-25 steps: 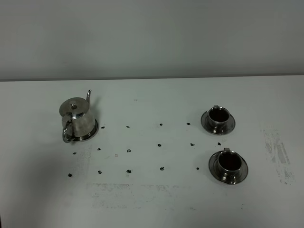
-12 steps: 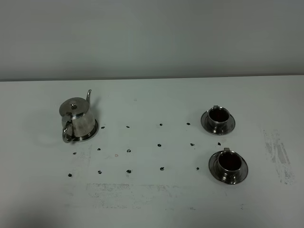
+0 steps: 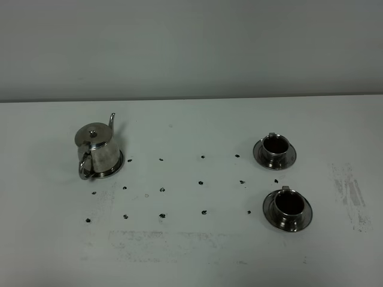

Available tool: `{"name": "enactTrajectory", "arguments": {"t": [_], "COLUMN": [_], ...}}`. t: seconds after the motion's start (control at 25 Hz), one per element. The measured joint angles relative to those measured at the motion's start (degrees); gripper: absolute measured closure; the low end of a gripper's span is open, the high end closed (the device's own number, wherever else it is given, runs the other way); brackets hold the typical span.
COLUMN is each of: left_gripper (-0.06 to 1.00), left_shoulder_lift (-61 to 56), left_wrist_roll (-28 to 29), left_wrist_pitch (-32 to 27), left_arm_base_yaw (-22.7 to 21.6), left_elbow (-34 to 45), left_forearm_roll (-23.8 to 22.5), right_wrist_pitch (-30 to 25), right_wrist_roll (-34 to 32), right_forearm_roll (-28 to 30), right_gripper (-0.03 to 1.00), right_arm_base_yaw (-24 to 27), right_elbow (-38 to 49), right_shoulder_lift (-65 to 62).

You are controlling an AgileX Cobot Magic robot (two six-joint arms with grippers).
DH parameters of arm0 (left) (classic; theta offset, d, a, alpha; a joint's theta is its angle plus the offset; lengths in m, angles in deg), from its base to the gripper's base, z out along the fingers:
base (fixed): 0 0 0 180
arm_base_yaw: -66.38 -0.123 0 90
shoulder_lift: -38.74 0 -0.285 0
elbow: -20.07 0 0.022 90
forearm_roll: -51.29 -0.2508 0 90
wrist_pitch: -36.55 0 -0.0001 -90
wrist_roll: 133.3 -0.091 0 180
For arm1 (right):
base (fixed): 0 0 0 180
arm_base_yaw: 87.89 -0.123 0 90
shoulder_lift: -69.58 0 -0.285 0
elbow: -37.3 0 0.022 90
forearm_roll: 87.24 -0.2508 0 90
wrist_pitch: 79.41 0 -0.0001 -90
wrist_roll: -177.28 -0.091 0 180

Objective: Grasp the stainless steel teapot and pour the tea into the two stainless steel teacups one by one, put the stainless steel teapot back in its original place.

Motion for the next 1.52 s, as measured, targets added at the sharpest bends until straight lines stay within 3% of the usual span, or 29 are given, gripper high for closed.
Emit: {"name": "enactTrajectory", "arguments": {"t": [0.6, 1.52], "left_gripper": [0.59, 0.59], "left_shoulder_lift": [-3.39, -3.39], "left_wrist_roll": [0.67, 0.81], "left_wrist_pitch": [5.25, 3.51], "left_arm_base_yaw": [1.22, 1.22], "left_elbow": [5.62, 6.90], "left_forearm_roll": [-0.90, -0.96], "right_wrist_pitch": [0.00, 0.00], "right_wrist_roll": [0.00, 0.00], "right_forearm_roll": [0.00, 0.00], "right_gripper": [0.67, 0.67], "right_arm_base_yaw": [0.00, 0.00], "right_elbow": [0.00, 0.00], "right_shoulder_lift": [0.00, 0.00]}}
